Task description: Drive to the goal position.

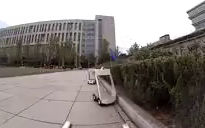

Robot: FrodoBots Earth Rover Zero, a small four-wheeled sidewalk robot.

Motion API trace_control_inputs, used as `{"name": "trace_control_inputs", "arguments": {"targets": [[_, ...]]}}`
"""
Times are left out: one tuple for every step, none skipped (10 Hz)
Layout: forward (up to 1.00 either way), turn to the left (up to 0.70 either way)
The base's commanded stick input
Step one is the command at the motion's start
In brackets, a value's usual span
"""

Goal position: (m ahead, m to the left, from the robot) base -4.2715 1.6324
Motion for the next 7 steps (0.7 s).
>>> {"name": "trace_control_inputs", "arguments": {"targets": [[0.06,0.0],[0.06,0.0],[0.06,0.0],[0.06,0.0],[0.06,0.0],[0.06,0.0],[0.06,0.0]]}}
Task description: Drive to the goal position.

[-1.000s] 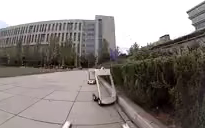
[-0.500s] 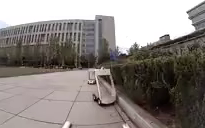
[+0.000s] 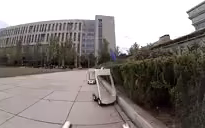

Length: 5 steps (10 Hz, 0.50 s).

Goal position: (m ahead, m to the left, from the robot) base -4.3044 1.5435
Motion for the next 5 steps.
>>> {"name": "trace_control_inputs", "arguments": {"targets": [[0.06,0.0],[0.06,0.0],[0.06,0.0],[0.06,0.0],[0.06,0.0]]}}
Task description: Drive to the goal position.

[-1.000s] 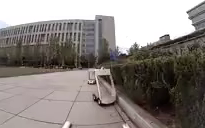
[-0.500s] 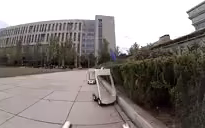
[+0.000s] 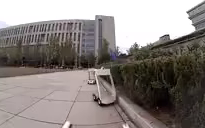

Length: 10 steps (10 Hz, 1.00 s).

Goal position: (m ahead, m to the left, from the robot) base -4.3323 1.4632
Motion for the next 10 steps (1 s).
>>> {"name": "trace_control_inputs", "arguments": {"targets": [[0.06,0.0],[0.06,0.0],[0.06,0.0],[0.06,0.0],[0.06,0.0],[0.06,0.0],[0.06,0.0],[0.06,0.0],[0.06,0.0],[0.06,0.0]]}}
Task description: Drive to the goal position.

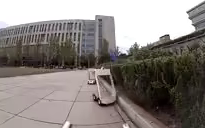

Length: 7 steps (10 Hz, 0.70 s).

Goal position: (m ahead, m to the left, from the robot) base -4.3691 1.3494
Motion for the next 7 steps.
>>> {"name": "trace_control_inputs", "arguments": {"targets": [[0.06,0.0],[0.06,0.0],[0.06,0.0],[0.06,0.0],[0.06,0.0],[0.06,0.0],[0.06,0.0]]}}
